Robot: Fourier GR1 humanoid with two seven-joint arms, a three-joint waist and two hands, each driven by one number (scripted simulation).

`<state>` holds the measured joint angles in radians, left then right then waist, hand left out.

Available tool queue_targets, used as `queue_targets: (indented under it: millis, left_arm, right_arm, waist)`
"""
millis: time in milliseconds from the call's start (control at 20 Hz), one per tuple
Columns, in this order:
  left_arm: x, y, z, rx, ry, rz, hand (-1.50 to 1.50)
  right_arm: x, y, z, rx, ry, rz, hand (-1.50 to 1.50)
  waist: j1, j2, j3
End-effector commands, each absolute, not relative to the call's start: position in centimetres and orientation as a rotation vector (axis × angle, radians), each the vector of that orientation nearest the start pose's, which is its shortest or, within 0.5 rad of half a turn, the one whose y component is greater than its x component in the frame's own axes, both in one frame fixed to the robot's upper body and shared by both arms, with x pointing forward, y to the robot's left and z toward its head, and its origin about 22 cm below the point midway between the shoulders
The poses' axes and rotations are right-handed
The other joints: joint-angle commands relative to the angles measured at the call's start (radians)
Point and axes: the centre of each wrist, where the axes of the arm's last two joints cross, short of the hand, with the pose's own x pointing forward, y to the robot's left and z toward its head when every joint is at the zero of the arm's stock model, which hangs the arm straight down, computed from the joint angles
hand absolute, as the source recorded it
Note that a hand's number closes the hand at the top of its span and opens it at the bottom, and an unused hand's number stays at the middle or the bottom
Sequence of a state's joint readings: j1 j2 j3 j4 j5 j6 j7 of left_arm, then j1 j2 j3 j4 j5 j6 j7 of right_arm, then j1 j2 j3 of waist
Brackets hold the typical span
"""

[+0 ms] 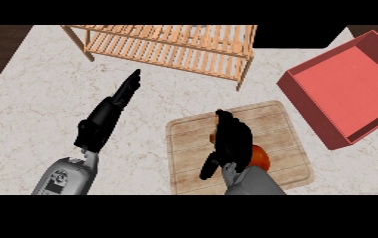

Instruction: Pick the croissant from the cutting board and place it in the cardboard box

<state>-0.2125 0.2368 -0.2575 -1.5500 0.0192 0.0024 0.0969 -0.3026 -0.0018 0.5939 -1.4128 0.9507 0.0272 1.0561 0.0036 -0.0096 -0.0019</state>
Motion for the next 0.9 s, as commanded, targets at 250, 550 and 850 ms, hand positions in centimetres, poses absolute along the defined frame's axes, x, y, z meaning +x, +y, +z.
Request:
queue_targets:
  millis: [250,550,850]
  left_arm:
    - [27.4,20.4,4.7,-0.032,-1.591,-0.465,0.00]
    - [27.8,21.4,4.4,-0.023,-1.593,-0.435,0.00]
    - [27.7,21.6,3.9,-0.013,-1.583,-0.407,0.00]
  right_arm:
    - [25.0,-5.0,1.4,-1.005,-0.839,0.955,1.50]
    - [22.5,-15.6,1.1,-0.819,-1.150,1.414,1.50]
    - [21.6,-21.3,4.1,-0.733,-1.468,1.672,1.50]
  waist:
    - [0.003,0.009,0.002]
    - [-0.023,0.000,0.006]
    - [-0.059,-0.004,0.009]
